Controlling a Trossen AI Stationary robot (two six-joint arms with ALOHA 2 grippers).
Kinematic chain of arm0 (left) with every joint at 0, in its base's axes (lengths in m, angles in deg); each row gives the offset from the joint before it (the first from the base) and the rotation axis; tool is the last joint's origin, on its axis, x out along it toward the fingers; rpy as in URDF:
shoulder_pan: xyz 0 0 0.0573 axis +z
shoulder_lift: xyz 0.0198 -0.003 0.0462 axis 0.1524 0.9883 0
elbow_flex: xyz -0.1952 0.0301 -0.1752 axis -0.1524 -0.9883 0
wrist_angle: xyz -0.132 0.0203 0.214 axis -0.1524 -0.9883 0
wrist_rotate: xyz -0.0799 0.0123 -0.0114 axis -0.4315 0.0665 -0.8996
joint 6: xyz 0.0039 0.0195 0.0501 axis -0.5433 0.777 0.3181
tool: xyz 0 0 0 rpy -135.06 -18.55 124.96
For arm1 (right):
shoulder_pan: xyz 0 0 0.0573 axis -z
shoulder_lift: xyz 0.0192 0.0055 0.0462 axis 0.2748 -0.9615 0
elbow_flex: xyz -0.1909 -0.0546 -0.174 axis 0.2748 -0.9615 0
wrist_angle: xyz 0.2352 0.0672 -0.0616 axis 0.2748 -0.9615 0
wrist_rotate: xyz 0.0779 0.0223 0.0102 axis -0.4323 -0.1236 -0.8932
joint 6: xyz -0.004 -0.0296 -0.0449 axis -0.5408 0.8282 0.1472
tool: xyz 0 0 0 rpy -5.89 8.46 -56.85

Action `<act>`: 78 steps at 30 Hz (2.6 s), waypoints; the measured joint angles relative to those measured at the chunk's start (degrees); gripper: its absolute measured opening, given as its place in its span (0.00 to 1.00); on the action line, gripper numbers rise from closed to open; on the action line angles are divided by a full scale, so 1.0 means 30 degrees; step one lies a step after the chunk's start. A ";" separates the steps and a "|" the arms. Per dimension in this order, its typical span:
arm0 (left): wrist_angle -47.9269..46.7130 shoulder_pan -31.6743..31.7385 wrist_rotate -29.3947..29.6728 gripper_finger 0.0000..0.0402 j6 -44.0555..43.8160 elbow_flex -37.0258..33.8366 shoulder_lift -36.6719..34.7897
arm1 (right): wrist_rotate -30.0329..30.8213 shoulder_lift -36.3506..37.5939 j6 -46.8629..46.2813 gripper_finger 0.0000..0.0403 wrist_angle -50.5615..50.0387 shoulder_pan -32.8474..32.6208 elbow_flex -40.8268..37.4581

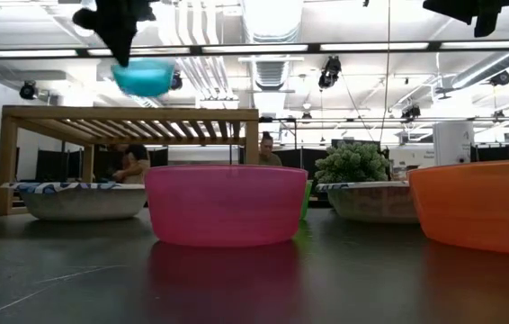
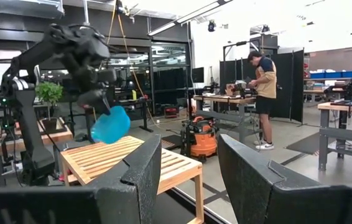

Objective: Place and stack bowls onto a shelf
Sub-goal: Put the blue bowl on the shelf, then put the white patterned bowl on the shelf

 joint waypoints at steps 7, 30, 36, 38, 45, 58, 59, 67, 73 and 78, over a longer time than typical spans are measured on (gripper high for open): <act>-0.0550 0.2611 -0.1913 0.00 0.1395 -0.2202 -0.0031 | 0.0000 0.0000 0.0020 0.37 0.0003 -0.0004 0.0000; -0.0554 0.3663 -0.1136 0.17 0.2148 -0.3874 -0.0228 | 0.0000 0.0007 0.0186 0.37 -0.0084 -0.0004 0.0000; -0.0305 0.3243 -0.2852 0.22 0.2349 -0.3874 -0.0312 | 0.0000 0.0007 0.0179 0.37 -0.0091 -0.0004 0.0000; 0.0235 0.2758 -0.3347 0.23 0.2333 -0.3874 -0.0330 | 0.0000 0.0007 0.0179 0.37 -0.0091 0.0001 0.0000; 0.1438 0.2000 -0.2707 0.22 0.2059 -0.3888 -0.0152 | 0.0000 0.0007 0.0179 0.37 -0.0106 -0.0004 0.0000; -0.0516 0.1993 -0.2400 0.12 0.1262 -0.6219 -0.0155 | 0.0005 0.0007 0.0171 0.37 -0.0438 -0.0004 0.0000; -0.0515 0.1993 -0.2295 0.12 0.1167 -0.6372 -0.0243 | 0.0006 0.0007 0.0171 0.37 -0.0441 -0.0002 0.0000; -0.0561 0.1993 -0.1213 0.10 0.1190 -0.5849 -0.0367 | 0.0000 0.0007 0.0164 0.37 -0.0434 -0.0002 0.0000; -0.0544 0.1662 -0.1300 0.10 0.0625 -0.4662 -0.0488 | 0.0000 0.0007 -0.0135 0.37 -0.0470 -0.0004 0.0000; 0.0120 -0.0538 -0.1450 0.10 -0.1024 -0.4087 -0.1592 | 0.0000 0.0007 -0.0210 0.37 -0.0507 0.0001 0.0000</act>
